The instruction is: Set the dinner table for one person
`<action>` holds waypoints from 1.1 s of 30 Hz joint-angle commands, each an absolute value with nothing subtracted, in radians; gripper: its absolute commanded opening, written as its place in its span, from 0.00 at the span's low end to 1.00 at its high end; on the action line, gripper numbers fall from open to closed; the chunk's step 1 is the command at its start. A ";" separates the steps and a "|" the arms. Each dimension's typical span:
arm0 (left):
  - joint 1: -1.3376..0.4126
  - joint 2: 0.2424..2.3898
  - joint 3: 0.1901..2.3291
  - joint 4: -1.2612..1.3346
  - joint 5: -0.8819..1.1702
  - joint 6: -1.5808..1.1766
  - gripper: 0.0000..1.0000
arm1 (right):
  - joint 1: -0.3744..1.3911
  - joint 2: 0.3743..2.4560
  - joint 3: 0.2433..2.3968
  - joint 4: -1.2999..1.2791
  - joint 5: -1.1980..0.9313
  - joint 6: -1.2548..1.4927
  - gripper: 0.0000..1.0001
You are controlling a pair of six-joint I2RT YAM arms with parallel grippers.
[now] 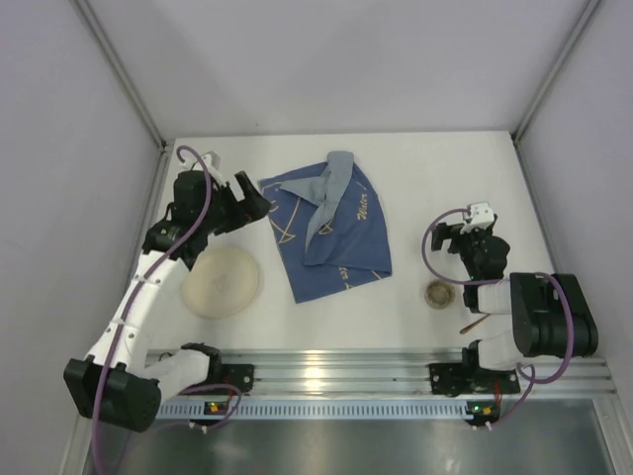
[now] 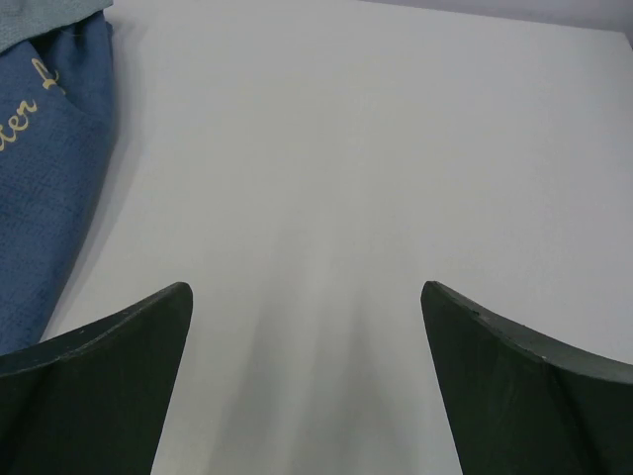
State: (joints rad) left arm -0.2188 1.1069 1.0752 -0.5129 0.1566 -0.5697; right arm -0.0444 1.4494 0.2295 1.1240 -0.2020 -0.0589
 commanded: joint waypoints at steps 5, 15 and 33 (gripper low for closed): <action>-0.218 0.976 0.975 -0.403 0.052 -0.747 0.98 | -0.054 1.454 0.235 1.206 -0.209 -0.055 1.00; -0.455 1.199 0.896 -0.502 0.020 -0.843 0.98 | -0.054 1.454 0.235 1.209 -0.210 -0.055 1.00; -0.629 1.473 0.770 -0.431 -0.005 -0.911 0.96 | -0.054 1.457 0.233 1.223 -0.210 -0.051 1.00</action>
State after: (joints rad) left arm -0.6205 1.4597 0.7742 -0.4919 -0.0078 -0.8909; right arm -0.0444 1.4582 0.2295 1.1645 -0.2024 -0.0502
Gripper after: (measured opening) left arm 0.963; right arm 0.996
